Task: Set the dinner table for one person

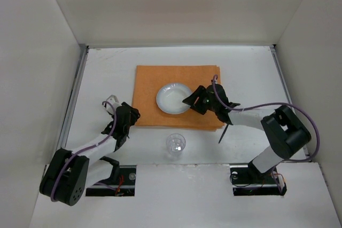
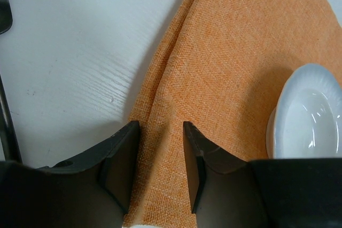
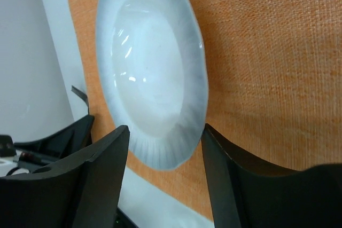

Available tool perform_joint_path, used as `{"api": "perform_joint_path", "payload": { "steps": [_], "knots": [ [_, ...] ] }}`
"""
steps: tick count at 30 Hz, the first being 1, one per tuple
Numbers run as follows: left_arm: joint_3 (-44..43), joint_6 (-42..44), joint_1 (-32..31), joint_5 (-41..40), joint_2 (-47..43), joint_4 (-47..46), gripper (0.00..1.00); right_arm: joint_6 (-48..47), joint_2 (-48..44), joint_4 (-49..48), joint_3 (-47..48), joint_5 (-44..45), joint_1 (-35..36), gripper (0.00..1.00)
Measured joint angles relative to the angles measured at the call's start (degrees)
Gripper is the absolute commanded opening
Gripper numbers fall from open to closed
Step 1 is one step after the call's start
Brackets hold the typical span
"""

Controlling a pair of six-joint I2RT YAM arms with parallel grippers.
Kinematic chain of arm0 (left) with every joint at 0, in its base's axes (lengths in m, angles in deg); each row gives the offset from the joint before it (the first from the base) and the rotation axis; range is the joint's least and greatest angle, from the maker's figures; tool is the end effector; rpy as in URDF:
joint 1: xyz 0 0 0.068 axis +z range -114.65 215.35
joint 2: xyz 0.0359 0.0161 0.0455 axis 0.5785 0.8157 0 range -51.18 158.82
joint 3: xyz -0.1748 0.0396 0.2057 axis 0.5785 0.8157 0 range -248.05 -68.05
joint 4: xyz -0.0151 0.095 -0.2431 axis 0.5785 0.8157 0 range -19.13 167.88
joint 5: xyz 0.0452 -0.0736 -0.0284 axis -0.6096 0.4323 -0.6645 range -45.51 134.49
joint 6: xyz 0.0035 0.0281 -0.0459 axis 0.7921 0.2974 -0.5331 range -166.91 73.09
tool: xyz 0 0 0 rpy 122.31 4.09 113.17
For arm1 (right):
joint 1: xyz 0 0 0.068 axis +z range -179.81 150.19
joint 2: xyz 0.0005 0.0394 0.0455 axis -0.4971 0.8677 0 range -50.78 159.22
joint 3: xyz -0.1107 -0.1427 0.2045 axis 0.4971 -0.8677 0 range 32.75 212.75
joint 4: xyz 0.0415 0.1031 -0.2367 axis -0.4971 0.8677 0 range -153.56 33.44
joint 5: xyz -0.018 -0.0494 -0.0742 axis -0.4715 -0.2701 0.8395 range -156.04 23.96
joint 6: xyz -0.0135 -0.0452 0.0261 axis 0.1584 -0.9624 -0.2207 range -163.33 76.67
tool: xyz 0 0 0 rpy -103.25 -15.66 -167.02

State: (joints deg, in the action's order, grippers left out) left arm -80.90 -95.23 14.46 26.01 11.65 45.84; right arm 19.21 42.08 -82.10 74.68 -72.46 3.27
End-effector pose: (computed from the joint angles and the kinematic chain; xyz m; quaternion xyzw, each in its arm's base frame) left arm 0.1915 -0.0610 0.1539 -0.2811 0.7880 -0.1900 0.5137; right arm 0.2714 0.1817 0.1662 0.1964 0.8530 0.3894 0.2867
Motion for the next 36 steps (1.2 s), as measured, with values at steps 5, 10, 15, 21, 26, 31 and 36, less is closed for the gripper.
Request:
{"api": "perform_joint_path", "payload": {
  "steps": [5,10,15,21,26,31,36],
  "knots": [
    [0.02,0.0,0.0,0.0,-1.07,0.0,0.35,-3.41,-8.31,4.46,-2.82,0.94,0.15,0.66],
    [0.11,0.02,0.0,-0.07,-2.16,0.0,0.35,-9.33,-18.08,14.36,-4.39,4.07,4.57,0.38],
    [0.55,0.02,0.02,-0.13,-3.67,-0.02,0.36,-16.65,-29.07,26.67,-2.4,10.25,17.38,0.3],
    [1.22,0.02,1.57,-0.2,-5.49,0.11,0.37,-22.97,-30.88,35.89,4.17,13.86,26.32,0.54],
    [1.73,0.04,4.02,-0.61,-10.82,1.53,0.38,-25.14,-26.4,40.06,5.16,16.06,29.9,0.52],
    [2.93,0.48,3.89,-2.45,-17.55,2.82,0.38,-26.12,-20.68,42.05,5.57,17.22,33.83,0.43],
    [2.99,1.55,1.99,-3.21,-18.73,2.97,0.34,-27.12,-15.85,42.18,7.52,18.53,34.93,0.14]
  ]
}}
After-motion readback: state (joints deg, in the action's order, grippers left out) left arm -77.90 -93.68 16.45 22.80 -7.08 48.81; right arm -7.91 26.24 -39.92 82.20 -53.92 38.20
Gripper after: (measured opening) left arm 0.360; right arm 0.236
